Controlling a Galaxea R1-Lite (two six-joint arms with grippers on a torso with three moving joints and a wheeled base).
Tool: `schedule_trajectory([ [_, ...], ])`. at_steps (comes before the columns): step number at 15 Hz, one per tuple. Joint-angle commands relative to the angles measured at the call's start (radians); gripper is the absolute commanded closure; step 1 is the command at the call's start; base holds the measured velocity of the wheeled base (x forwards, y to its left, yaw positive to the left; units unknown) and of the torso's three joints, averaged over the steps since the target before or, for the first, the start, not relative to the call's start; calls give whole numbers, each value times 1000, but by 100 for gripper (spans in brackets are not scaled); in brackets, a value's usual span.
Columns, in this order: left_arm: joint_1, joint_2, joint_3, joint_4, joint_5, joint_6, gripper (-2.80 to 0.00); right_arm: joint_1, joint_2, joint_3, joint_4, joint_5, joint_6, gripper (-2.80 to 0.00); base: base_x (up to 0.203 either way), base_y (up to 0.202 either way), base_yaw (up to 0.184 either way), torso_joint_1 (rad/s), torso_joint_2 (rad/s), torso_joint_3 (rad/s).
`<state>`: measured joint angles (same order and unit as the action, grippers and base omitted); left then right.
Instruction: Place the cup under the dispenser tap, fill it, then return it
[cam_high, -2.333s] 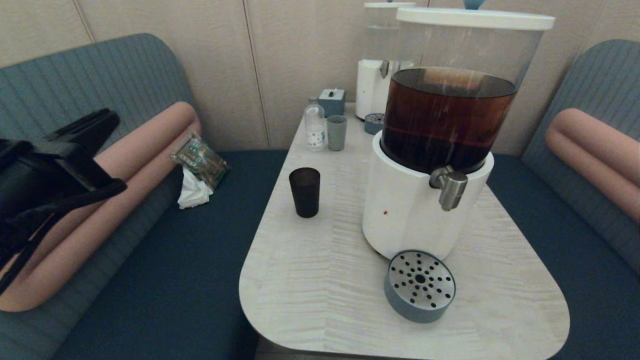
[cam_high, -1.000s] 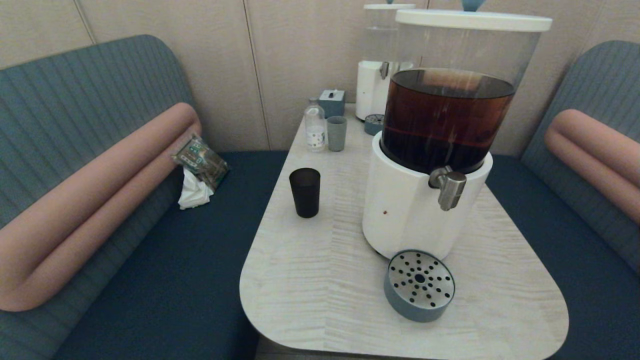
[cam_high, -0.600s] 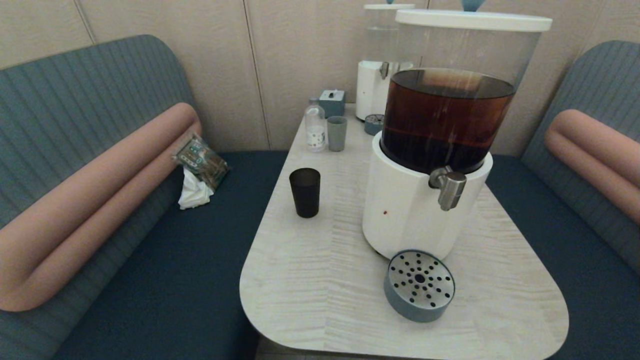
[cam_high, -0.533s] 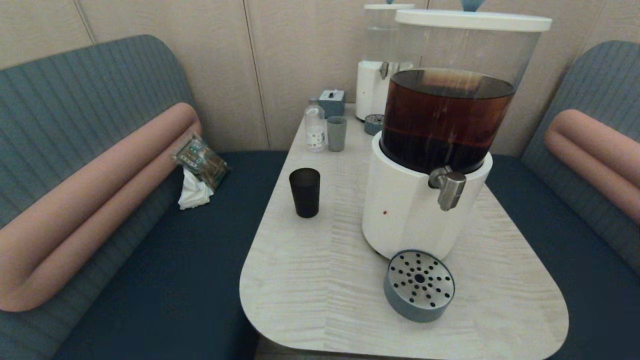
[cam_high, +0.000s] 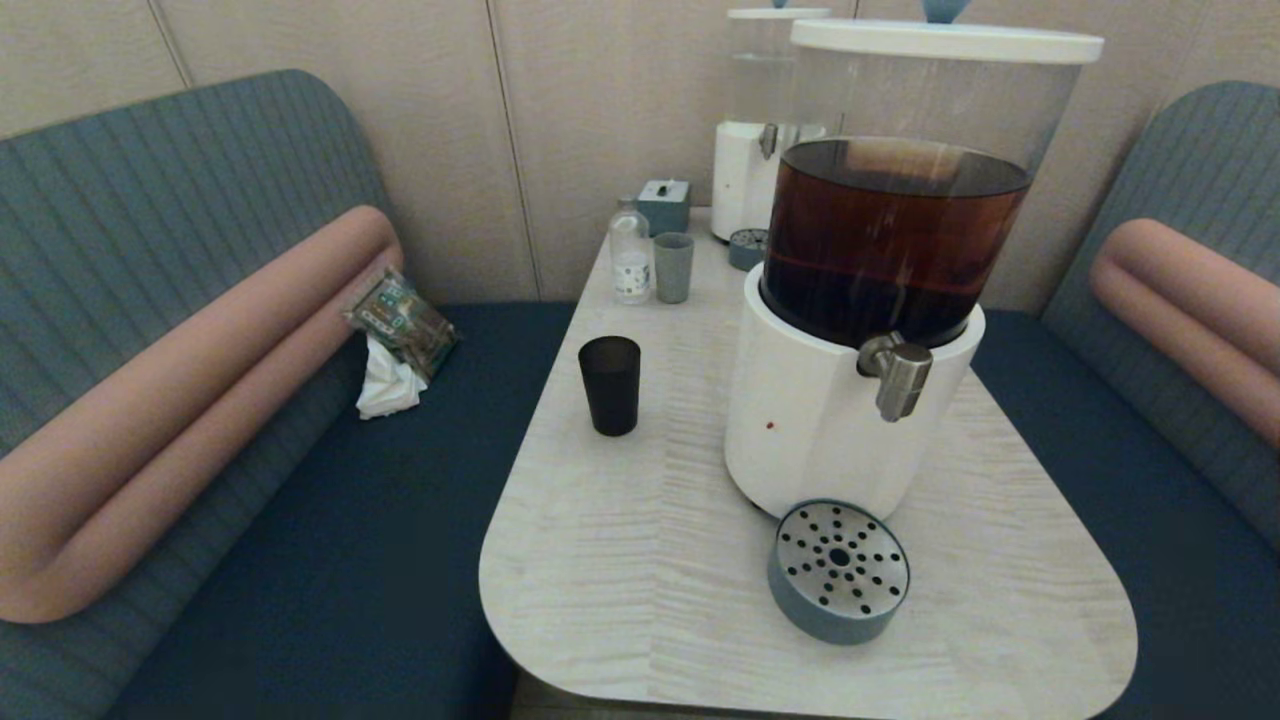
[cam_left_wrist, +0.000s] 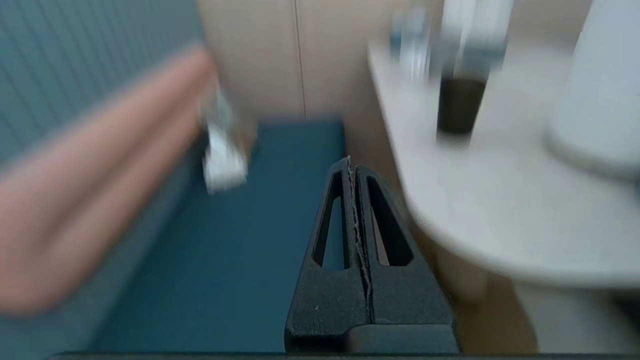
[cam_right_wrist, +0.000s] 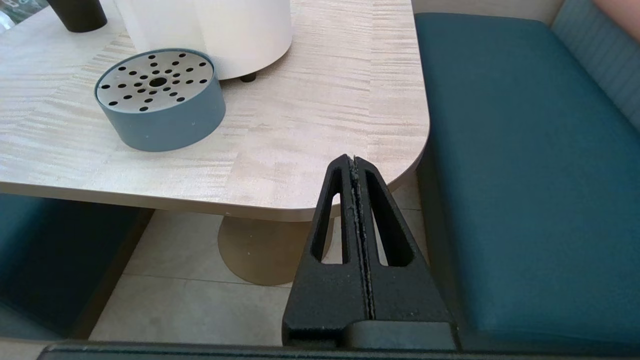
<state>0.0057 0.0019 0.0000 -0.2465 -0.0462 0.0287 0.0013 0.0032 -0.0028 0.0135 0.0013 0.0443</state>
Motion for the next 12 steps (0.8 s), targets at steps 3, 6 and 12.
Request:
schedule_trajectory([
  [3, 0, -3, 2, 160, 6, -13, 0, 0, 0, 0, 0, 0, 0, 0, 0, 0, 0, 0, 0, 0],
  [6, 0, -3, 2, 181, 16, -45, 0, 0, 0, 0, 0, 0, 0, 0, 0, 0, 0, 0, 0, 0],
  [12, 0, -1, -31, 288, 68, -150, 0, 0, 0, 0, 0, 0, 0, 0, 0, 0, 0, 0, 0, 0],
])
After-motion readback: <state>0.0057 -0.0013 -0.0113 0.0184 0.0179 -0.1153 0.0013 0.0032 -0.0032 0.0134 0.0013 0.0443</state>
